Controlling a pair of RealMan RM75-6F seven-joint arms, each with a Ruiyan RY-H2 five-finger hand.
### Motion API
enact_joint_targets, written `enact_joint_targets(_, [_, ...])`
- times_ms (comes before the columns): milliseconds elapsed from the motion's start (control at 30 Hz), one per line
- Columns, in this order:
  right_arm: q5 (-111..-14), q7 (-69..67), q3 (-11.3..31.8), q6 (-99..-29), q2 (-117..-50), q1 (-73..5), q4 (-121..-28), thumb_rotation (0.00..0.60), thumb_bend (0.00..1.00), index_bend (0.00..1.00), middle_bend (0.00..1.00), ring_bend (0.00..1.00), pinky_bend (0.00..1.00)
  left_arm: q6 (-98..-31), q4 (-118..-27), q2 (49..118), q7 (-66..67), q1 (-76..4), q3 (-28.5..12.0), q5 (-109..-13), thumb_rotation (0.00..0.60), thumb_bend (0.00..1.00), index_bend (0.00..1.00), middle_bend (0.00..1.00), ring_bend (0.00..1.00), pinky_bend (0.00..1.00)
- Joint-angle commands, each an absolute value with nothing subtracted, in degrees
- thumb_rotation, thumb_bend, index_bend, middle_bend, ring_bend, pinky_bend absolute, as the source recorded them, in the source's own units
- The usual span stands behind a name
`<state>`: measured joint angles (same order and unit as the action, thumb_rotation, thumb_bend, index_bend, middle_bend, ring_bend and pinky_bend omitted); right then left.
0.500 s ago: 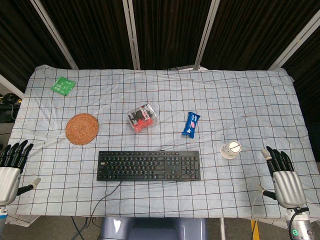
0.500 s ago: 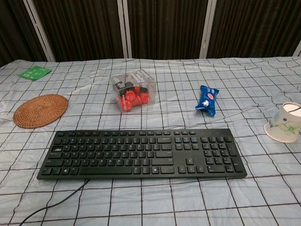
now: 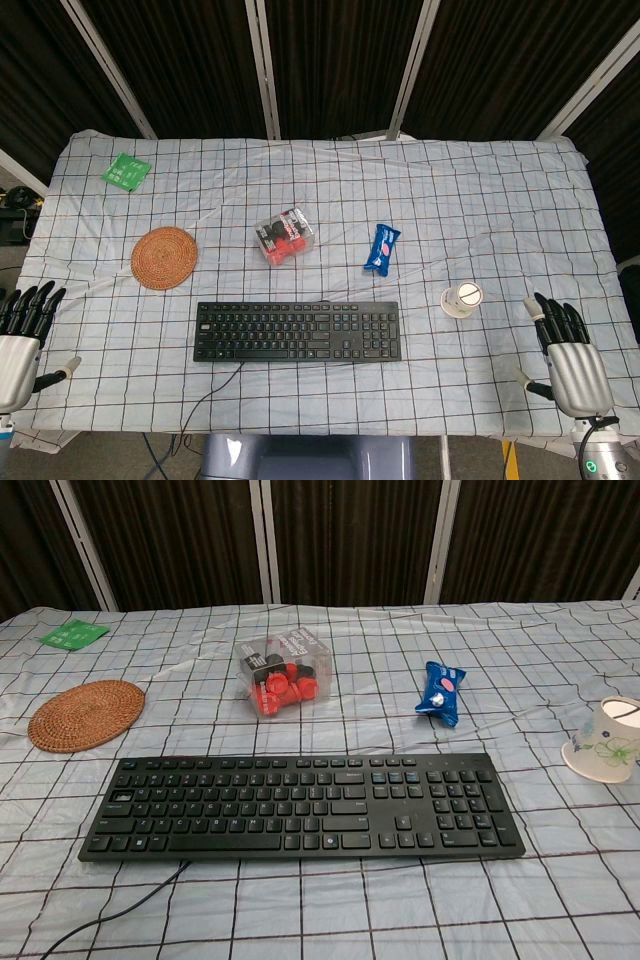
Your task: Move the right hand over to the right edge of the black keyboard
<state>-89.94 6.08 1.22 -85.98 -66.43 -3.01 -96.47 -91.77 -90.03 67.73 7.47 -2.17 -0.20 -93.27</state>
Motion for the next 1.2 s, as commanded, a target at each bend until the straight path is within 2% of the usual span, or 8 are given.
enact_joint_targets(33, [-90.1, 6.1, 1.1, -86.0, -66.4, -3.0, -96.5, 0.600, 0.14, 0.00, 0.00, 0.00, 0.00, -91.7, -90.0, 67.7, 7.5, -2.2, -0.2, -93.3, 0.600, 0.07, 0.00, 0.00, 0.00, 0.00])
enact_joint_targets(367, [-93.1, 5.4, 0.0, -85.9, -66.0, -3.4, -97.6, 0.600, 0.14, 0.00, 0.04, 0.01, 0.01, -91.5, -90.2, 67.8, 7.9, -2.2, -0.4, -92.8, 0.600, 0.07, 0.00, 0.00, 0.00, 0.00])
enact_joint_targets(433, [-94.0, 5.2, 0.0, -85.9, -66.0, -3.8, -98.7, 0.600, 0.14, 0.00, 0.21, 0.15, 0.12, -91.6, -90.1, 67.8, 7.8, -2.1, -0.5, -92.7, 0.600, 0.07, 0.00, 0.00, 0.00, 0.00])
enact_joint_targets(467, [-94.6, 5.3, -0.1, -85.6, -65.9, -4.2, -99.5, 0.600, 0.14, 0.00, 0.37, 0.30, 0.27, -91.9, -90.0, 67.8, 7.7, -2.1, -0.6, -92.7, 0.600, 0.07, 0.00, 0.00, 0.00, 0.00])
enact_joint_targets(567, [-95.3, 7.1, -1.2, -82.1, -65.2, -5.5, -103.4, 0.600, 0.14, 0.04, 0.68, 0.63, 0.59, -92.7, -89.6, 67.9, 6.8, -2.1, -1.1, -92.9, 0.600, 0.07, 0.00, 0.00, 0.00, 0.00])
enact_joint_targets(667, [-95.0, 9.6, -2.5, -78.0, -64.4, -6.8, -107.6, 0.600, 0.18, 0.06, 0.81, 0.76, 0.67, -92.7, -89.4, 67.9, 6.4, -2.1, -1.2, -92.7, 0.600, 0.07, 0.00, 0.00, 0.00, 0.00])
enact_joint_targets(933, [-92.3, 19.1, -4.4, -69.5, -66.5, -9.4, -114.8, 0.600, 0.37, 0.08, 0.91, 0.88, 0.76, -92.8, -89.2, 67.8, 6.2, -2.2, -1.3, -92.8, 0.600, 0.07, 0.00, 0.00, 0.00, 0.00])
enact_joint_targets(1200, [-82.4, 30.5, -4.4, -62.8, -73.3, -11.3, -115.7, 0.600, 0.41, 0.09, 0.91, 0.88, 0.76, -92.6, -89.2, 67.6, 5.7, -2.3, -1.4, -92.5, 0.600, 0.07, 0.00, 0.00, 0.00, 0.00])
